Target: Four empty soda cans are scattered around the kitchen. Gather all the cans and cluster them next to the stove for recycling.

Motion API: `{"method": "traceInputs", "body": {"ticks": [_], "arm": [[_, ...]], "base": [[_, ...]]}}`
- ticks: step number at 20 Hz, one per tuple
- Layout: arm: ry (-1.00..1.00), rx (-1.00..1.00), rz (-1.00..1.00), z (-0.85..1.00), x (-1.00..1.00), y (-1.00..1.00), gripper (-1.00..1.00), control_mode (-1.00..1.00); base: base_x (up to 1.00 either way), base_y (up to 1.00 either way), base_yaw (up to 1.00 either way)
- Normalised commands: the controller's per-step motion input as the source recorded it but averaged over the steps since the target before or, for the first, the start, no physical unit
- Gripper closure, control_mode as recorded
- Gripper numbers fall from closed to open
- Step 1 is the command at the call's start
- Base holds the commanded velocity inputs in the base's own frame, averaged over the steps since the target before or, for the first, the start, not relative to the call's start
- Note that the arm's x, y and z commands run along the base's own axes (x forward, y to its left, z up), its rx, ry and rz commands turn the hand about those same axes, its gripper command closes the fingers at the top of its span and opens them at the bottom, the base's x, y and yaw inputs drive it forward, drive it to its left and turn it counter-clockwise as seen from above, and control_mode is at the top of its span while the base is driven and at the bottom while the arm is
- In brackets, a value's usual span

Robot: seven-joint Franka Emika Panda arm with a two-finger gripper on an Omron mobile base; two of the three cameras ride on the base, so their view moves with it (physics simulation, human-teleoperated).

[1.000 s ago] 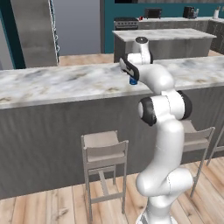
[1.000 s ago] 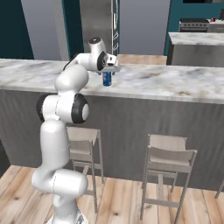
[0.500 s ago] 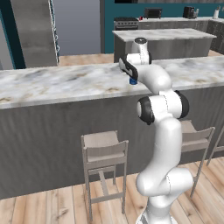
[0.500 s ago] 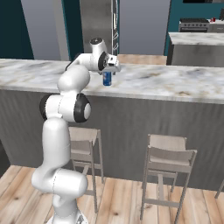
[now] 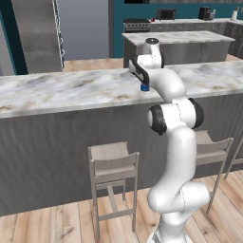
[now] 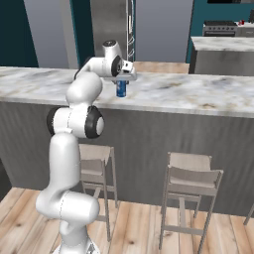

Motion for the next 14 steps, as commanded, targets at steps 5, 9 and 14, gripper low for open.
{"method": "traceInputs", "body": {"ticks": [5, 9, 14], "arm": [[-0.05, 0.00, -0.02, 0.01, -0.46, -0.02, 1.00, -1.00], [-0.22, -0.03, 0.00, 0.00, -0.71, 0.00, 1.00, -1.00], [-0.20, -0.02, -0.01, -0.04, -0.76, 0.00, 1.00, -1.00]], "base": [[0.00, 0.00, 0.00], [0.00, 0.00, 0.00], [0.00, 0.00, 0.00]]}}
